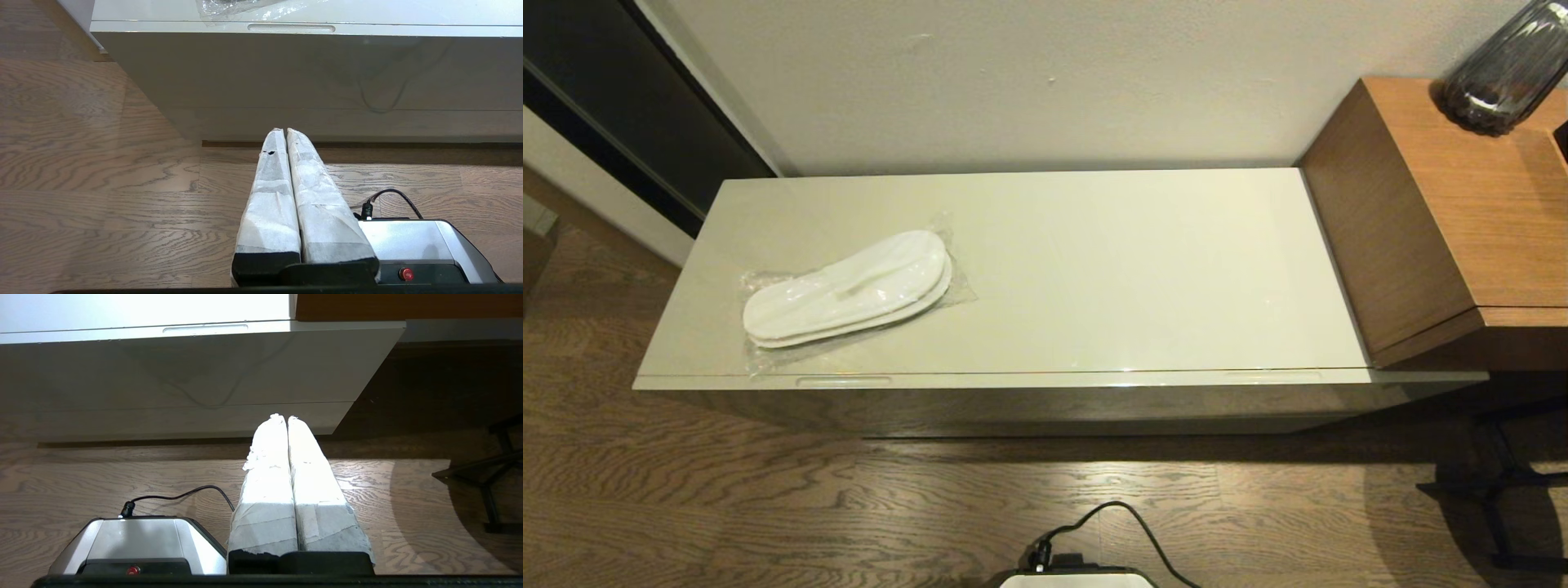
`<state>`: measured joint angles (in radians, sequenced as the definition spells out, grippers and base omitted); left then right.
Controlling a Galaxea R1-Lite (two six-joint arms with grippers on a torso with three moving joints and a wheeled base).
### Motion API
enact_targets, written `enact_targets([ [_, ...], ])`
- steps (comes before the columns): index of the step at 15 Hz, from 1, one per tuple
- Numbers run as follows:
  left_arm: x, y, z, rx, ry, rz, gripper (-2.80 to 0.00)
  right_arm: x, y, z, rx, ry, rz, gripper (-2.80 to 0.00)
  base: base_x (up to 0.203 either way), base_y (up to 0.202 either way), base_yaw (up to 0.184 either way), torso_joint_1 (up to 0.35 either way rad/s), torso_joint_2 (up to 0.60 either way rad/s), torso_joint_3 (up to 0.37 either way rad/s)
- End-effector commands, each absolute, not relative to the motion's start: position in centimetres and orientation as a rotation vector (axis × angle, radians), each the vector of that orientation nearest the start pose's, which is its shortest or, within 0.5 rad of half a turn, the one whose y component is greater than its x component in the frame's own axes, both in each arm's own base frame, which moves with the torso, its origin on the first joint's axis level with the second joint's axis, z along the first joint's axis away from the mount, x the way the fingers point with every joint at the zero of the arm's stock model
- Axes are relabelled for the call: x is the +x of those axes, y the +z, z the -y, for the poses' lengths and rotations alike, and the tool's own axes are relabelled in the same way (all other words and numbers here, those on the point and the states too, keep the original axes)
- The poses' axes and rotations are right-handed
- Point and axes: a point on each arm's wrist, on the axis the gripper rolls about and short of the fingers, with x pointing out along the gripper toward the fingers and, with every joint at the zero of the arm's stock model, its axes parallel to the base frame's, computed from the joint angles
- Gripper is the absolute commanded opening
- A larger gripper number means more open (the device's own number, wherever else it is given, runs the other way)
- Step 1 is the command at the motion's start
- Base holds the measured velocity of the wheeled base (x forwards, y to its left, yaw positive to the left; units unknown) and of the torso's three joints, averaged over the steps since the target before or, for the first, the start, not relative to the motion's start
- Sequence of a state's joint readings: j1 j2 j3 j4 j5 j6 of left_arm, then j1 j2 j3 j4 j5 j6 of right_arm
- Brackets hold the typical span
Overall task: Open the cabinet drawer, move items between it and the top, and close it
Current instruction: Open the drawer
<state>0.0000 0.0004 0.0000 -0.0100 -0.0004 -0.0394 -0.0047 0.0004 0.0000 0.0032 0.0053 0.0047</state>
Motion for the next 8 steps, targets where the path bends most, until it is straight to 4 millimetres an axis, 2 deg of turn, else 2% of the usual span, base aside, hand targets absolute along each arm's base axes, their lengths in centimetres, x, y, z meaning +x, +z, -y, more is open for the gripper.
enact_targets([
  [1, -2.27, 7.66, 0.00, -0.040, -0.002, 0.009, -2.80, -2.27, 7.52, -0.02, 0.005, 0.001, -0.005, -2.80, 0.000, 0.000, 0.000, 0.000, 0.00, 0.000],
  [8, -2.27, 7.66, 0.00, -0.039, -0.002, 0.009, -2.80, -2.28, 7.52, -0.02, 0.005, 0.002, -0.003, -2.80, 0.000, 0.000, 0.000, 0.000, 0.00, 0.000],
])
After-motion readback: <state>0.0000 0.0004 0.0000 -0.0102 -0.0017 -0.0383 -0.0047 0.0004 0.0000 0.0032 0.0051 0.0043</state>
